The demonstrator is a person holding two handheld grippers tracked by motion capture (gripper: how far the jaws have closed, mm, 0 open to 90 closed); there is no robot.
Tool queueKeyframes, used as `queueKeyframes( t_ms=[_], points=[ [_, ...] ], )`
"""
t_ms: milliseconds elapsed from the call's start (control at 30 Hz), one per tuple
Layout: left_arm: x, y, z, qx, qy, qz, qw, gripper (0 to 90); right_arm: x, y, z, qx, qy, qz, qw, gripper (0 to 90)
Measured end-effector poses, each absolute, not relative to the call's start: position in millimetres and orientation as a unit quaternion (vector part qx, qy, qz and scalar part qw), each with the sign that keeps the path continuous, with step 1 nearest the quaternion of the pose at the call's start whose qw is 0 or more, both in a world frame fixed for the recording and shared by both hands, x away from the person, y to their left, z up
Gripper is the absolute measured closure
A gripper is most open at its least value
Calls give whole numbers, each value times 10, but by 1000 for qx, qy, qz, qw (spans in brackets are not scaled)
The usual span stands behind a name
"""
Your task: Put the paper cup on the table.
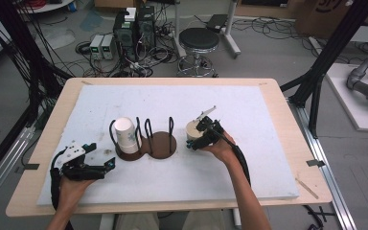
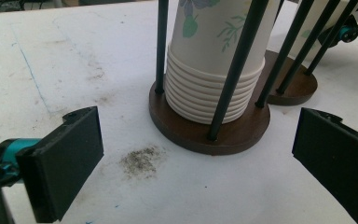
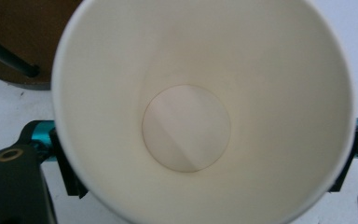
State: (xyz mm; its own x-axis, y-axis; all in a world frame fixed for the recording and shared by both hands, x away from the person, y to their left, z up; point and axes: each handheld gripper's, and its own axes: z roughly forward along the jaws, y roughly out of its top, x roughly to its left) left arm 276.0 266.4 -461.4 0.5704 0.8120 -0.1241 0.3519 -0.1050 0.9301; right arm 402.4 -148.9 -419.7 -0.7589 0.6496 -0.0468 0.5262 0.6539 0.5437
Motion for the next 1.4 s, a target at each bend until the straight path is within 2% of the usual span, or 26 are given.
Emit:
queueKeyframes(
  t_ms=[400, 867, 1033, 1400],
  points=[
    [2759, 2663, -4614, 710, 410, 218, 529, 18, 3735, -1858, -4247, 365, 854, 344, 136, 140],
    [2756, 2666, -4614, 710, 410, 220, 529, 17, 3259, -2319, -4497, 398, 796, 411, 197, 140],
    [2754, 2662, -4614, 710, 411, 223, 527, 17, 3149, -2413, -4475, 403, 774, 432, 230, 144],
    [2736, 2669, -4615, 705, 410, 229, 532, 17, 3077, -2502, -4506, 410, 760, 445, 237, 148]
  ],
)
